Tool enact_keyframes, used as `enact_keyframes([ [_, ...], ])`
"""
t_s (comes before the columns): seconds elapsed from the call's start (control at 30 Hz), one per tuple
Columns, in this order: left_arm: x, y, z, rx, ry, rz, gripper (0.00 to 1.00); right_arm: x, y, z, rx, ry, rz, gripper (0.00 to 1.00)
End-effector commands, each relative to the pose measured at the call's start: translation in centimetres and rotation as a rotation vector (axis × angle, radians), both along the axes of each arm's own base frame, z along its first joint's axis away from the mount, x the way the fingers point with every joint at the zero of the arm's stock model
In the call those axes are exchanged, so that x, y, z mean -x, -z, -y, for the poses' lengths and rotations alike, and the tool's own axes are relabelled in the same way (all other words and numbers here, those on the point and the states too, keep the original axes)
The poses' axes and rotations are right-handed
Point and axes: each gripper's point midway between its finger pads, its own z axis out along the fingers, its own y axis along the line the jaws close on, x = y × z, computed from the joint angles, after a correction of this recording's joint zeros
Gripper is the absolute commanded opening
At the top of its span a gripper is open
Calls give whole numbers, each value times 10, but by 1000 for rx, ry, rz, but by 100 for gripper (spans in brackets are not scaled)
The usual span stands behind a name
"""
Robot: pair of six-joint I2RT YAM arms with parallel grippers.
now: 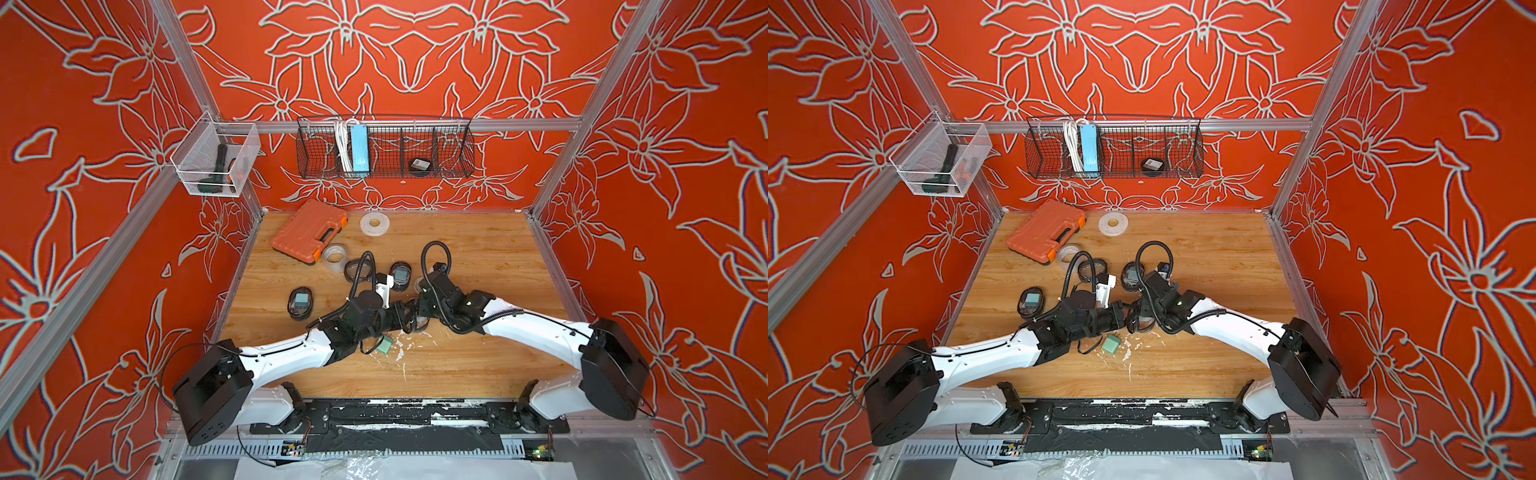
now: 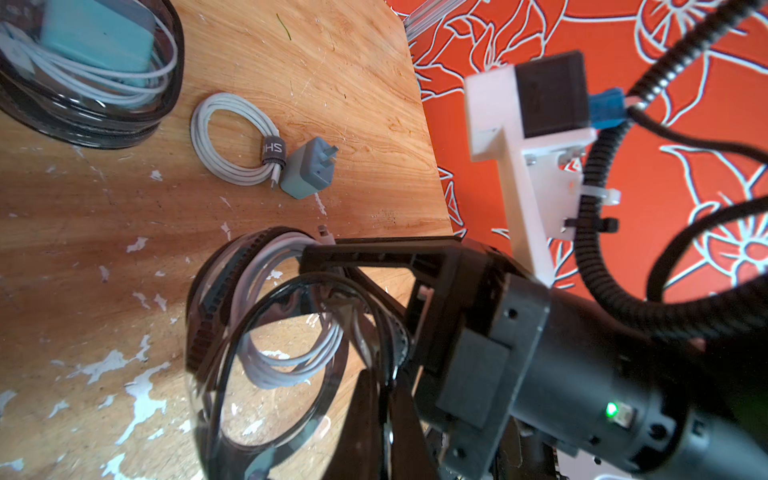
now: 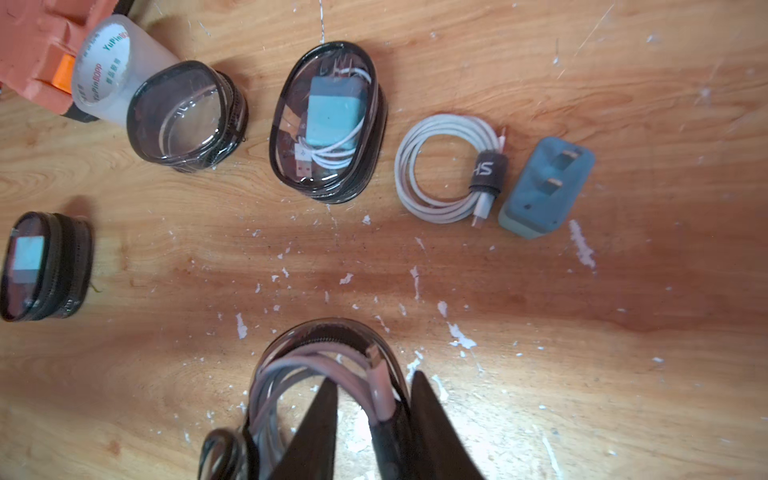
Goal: Pack away charging kits
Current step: Place the charging cable in the storage bag, then place the storage bag at the center of the board, then pick up the plug from the center of the board.
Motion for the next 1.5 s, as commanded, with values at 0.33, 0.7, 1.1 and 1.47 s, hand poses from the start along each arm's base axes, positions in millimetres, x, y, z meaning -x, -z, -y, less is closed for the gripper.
enact_keyframes([
  [0.33, -5, 26, 16, 32, 30, -16, 0, 5, 23, 23, 67, 30, -7, 36],
  [0.7, -21, 53, 18, -37, -13, -28, 0, 3, 33, 55, 107, 83, -17, 35],
  [1.1, -35, 52, -15, -180, -175, 3, 0, -11, 19, 94, 88, 146, 34, 52],
  [1.47, -40, 48, -19, -204, -171, 18, 0, -76, 22, 77, 171, 154, -19, 74],
])
